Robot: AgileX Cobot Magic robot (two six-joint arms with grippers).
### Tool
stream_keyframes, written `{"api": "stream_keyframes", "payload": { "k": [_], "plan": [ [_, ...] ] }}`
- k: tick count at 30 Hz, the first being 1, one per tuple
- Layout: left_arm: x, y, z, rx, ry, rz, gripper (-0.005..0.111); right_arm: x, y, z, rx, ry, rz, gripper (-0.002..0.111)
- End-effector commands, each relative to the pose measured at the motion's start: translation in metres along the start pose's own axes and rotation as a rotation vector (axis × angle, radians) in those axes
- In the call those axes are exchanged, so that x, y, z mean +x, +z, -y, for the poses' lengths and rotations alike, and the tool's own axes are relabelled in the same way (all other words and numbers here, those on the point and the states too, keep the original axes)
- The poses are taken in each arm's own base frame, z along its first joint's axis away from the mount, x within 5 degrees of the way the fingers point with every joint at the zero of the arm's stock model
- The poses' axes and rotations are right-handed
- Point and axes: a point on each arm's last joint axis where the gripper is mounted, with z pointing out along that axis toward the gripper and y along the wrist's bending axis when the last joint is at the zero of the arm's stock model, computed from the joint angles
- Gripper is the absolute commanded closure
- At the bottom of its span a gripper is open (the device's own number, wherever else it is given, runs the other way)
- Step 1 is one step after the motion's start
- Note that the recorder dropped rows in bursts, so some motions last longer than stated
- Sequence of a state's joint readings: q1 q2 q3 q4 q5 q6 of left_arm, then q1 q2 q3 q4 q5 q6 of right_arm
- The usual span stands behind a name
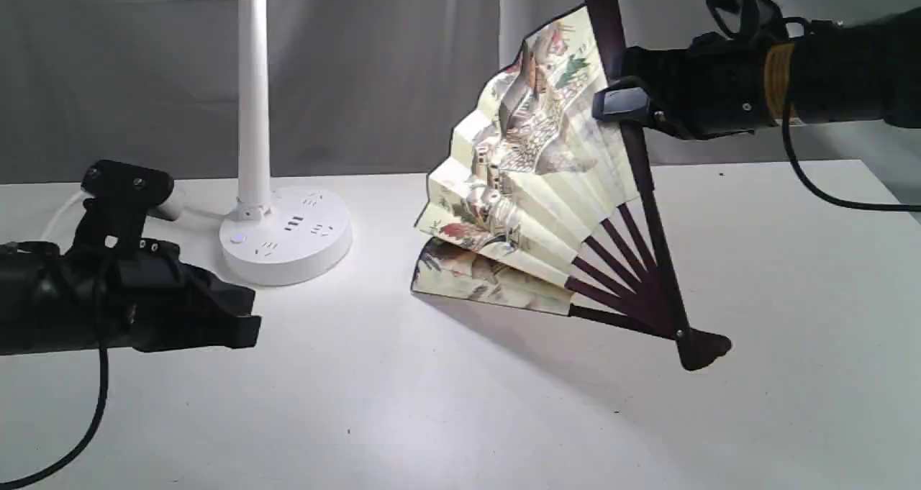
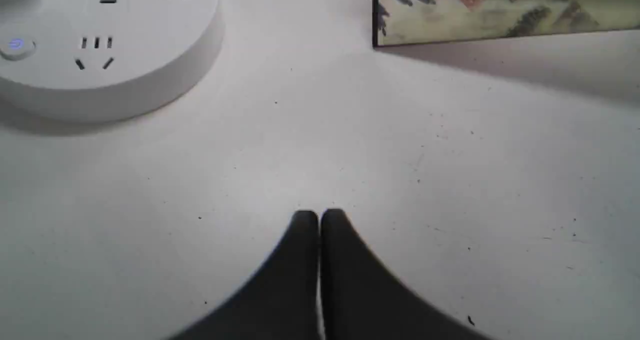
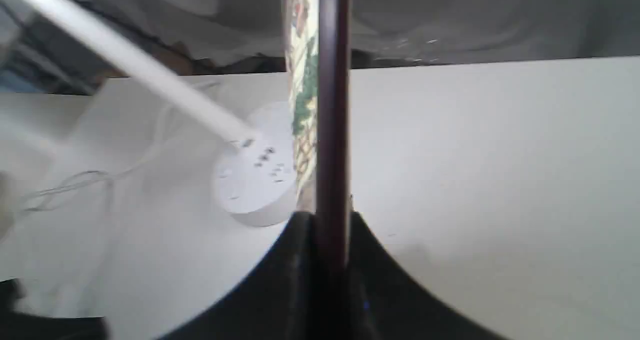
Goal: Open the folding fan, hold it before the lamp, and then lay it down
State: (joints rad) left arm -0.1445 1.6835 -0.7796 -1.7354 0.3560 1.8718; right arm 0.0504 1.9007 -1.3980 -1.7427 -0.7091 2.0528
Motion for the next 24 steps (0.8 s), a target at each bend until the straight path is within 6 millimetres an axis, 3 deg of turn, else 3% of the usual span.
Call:
{"api": "stream_keyframes", "payload": {
  "k": [1, 5, 11, 17, 20, 24],
  "plan": [
    [0.002, -0.001, 0.002, 0.009, -0.021, 0.001, 0.107, -0.001, -0.005, -0.017, -0.184, 0.117, 0.0, 0.108],
    [0.009, -0.001, 0.002, 0.011, -0.03, -0.019, 0.107, 0.001, -0.012, -0.015, -0.341, 0.345, 0.1, 0.108],
    [0.015, -0.002, 0.007, 0.054, -0.038, -0.025, 0.107, 0.033, -0.031, 0.024, -0.382, 0.699, 0.24, 0.108],
    [0.013, -0.004, 0.023, 0.234, -0.169, 0.006, 0.105, 0.054, -0.042, 0.032, -0.464, 0.827, 0.287, 0.108],
    [0.01, -0.004, 0.024, 0.25, -0.281, 0.003, 0.094, 0.064, -0.041, 0.033, -0.45, 0.854, 0.269, 0.108],
    [-0.002, -0.005, 0.024, 0.27, -0.411, 0.018, 0.061, 0.074, -0.041, 0.034, -0.432, 0.872, 0.249, 0.108]
  ]
}}
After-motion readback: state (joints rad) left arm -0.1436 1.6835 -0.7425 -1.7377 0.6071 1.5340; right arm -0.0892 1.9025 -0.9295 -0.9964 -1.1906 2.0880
